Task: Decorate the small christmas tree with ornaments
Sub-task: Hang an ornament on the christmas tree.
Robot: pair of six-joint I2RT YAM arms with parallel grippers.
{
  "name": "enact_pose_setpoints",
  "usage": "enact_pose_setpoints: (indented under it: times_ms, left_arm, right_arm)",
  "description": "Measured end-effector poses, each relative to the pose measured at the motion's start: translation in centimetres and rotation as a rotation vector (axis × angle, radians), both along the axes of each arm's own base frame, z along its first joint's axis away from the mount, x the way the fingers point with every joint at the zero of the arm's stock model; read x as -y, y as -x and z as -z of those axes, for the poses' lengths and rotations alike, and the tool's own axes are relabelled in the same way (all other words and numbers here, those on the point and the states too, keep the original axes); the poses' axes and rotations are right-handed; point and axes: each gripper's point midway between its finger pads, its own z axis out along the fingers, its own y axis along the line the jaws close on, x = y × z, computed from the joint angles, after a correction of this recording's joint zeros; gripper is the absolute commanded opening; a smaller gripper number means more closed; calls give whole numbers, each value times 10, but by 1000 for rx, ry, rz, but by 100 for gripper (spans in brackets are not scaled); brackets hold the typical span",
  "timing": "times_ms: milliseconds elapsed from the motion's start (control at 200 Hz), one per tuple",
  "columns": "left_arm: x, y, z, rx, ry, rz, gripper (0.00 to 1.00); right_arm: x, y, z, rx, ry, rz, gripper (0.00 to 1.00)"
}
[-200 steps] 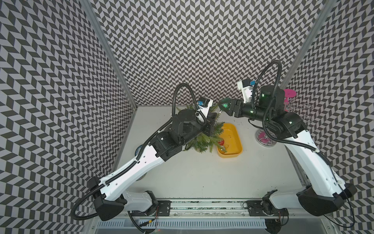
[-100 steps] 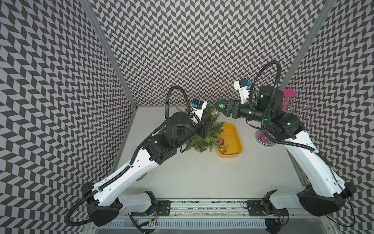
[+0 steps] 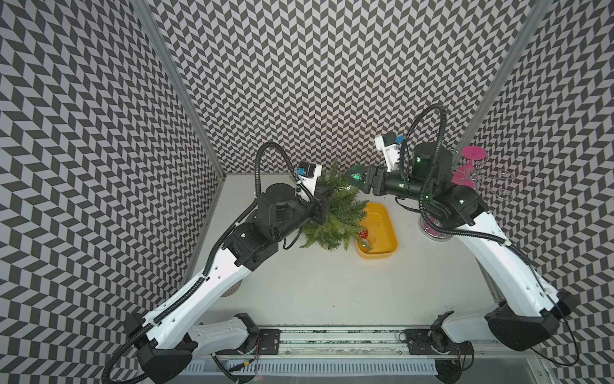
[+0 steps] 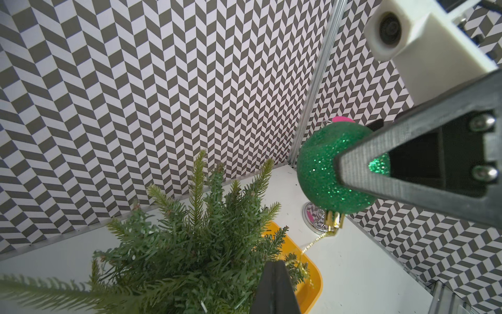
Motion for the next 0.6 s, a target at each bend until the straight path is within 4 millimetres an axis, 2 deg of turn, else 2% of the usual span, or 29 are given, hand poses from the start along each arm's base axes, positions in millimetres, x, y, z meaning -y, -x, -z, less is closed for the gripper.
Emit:
enact_pose_setpoints:
  times_ms: [330, 601]
  left_arm:
    - [-2, -3, 6, -16, -1, 10, 0]
    - [-9, -12, 20, -46, -11, -7, 0]
  right_arm:
    - [-6, -5, 14, -23, 10, 0, 55]
    - [-9, -11, 20, -26, 11, 8, 55]
